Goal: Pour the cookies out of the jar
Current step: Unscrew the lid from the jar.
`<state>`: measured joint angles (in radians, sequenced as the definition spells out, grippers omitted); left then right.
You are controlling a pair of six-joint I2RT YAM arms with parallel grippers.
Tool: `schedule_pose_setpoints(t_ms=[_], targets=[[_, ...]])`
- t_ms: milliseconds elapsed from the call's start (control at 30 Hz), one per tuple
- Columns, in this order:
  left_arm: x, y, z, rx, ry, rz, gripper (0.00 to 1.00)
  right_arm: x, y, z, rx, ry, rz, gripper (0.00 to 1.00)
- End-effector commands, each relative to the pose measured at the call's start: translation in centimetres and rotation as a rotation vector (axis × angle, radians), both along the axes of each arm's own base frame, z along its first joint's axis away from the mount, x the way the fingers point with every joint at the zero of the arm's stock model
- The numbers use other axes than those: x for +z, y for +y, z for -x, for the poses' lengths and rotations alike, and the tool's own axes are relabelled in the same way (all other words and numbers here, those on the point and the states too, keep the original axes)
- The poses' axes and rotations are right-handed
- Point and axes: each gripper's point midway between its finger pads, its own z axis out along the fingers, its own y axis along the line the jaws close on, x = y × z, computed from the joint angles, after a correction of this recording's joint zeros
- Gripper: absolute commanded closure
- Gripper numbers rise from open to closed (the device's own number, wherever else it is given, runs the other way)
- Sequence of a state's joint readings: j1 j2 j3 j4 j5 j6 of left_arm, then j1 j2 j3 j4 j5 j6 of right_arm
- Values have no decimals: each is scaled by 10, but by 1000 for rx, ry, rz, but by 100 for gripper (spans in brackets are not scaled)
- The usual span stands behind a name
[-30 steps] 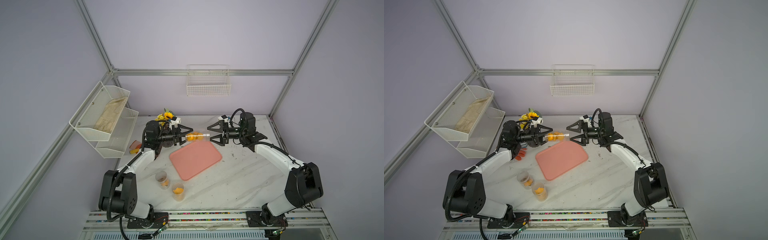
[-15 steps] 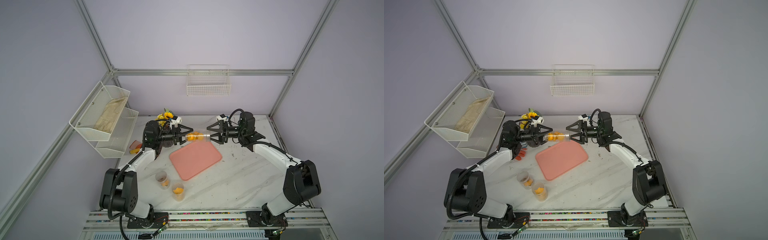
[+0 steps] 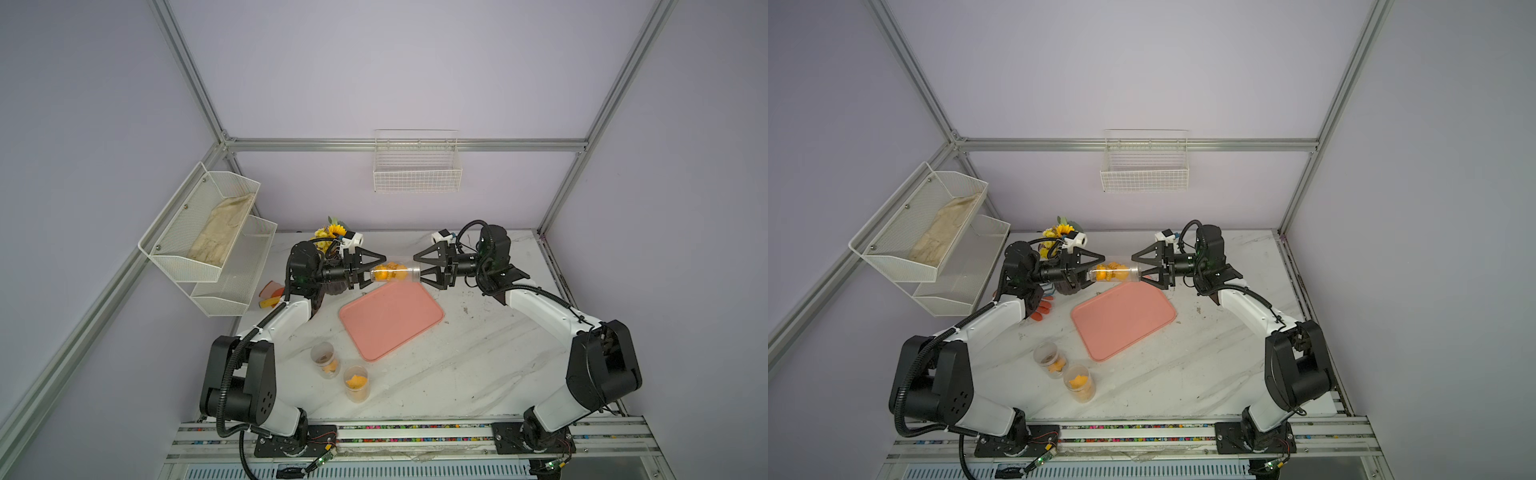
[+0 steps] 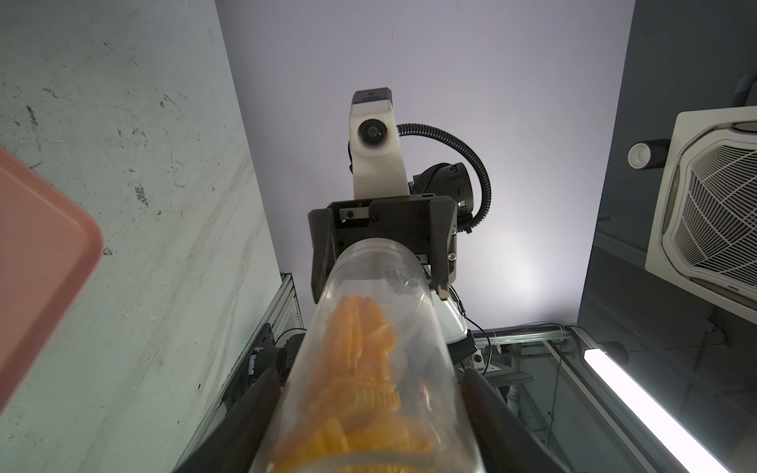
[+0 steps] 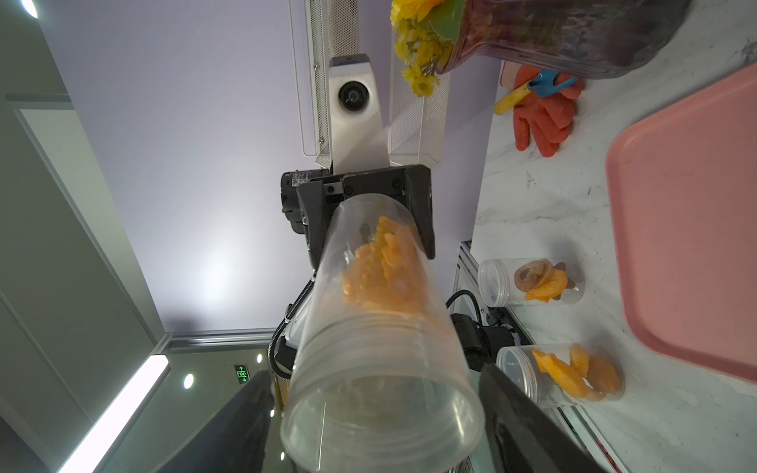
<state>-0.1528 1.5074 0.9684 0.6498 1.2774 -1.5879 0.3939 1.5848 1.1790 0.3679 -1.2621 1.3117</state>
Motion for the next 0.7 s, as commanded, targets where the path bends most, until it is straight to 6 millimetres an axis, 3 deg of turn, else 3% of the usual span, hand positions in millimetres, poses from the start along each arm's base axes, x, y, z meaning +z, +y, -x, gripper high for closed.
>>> schedule_pose_setpoints(t_ms=[0,167,600,667], targets=[[23,1,2,2,-95,18,35,8,0,10,28,-21,-16,22],[24,0,4,-2,-98,18,35,7,1,11,30,-22,-13,30],[22,0,4,-2,-84,16,35,3,-1,19,73,-104,29,34],[22,0,3,-1,-80,16,36,-2,-3,22,71,-167,52,42]])
